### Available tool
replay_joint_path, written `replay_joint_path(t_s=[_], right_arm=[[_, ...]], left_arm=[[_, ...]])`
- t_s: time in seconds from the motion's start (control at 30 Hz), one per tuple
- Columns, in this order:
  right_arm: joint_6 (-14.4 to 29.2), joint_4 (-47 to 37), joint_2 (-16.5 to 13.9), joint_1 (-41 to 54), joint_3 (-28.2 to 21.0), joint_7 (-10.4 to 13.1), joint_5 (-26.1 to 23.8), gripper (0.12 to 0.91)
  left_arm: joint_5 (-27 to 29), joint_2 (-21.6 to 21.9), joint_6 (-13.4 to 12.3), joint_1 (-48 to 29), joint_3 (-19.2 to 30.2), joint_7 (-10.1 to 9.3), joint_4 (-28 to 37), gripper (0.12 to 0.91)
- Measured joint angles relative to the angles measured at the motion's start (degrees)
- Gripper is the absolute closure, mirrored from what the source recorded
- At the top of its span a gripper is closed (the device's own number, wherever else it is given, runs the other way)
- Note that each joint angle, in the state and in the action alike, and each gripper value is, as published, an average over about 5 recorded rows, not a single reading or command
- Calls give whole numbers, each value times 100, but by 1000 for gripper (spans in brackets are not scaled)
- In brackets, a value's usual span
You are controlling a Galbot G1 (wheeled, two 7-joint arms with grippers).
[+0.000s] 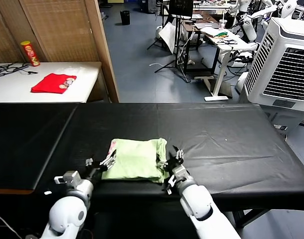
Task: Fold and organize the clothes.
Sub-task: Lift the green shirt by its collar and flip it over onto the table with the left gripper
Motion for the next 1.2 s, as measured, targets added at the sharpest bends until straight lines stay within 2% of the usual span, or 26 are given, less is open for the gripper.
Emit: replay_joint_path(t_s=[0.17, 0.4, 0.57, 0.67, 0.87, 0.97, 1.03, 1.2], right_arm=[[158, 271, -37, -103, 89, 10, 610, 227], [147, 976, -345, -384, 426, -7, 1568, 227], [138, 1334, -502, -532, 651, -1, 1784, 227], [135, 1411, -492, -561, 689, 2, 1788, 227], [134, 1470, -458, -608, 741, 9, 1743, 227], [133, 1501, -436, -652, 797, 19, 1720, 227], [119, 1527, -399, -696, 852, 38, 1673, 227], [30, 1546, -302, -828, 1025, 138, 1498, 227]], left_arm=[[-508, -170, -93, -53, -99, 71, 219, 232], [-1297, -275, -207, -92, -207, 177, 540, 232], [-1631, -290, -215, -94, -234, 223, 664, 255], [-1725, -286, -207, -93, -234, 232, 714, 367], [-1828, -258, -183, -97, -263, 214, 765, 700], [-1743, -223, -146, -109, -276, 138, 724, 848], [-1590, -183, -95, -123, -286, 65, 665, 884], [-1075, 5, 38, -165, -382, -37, 485, 884]])
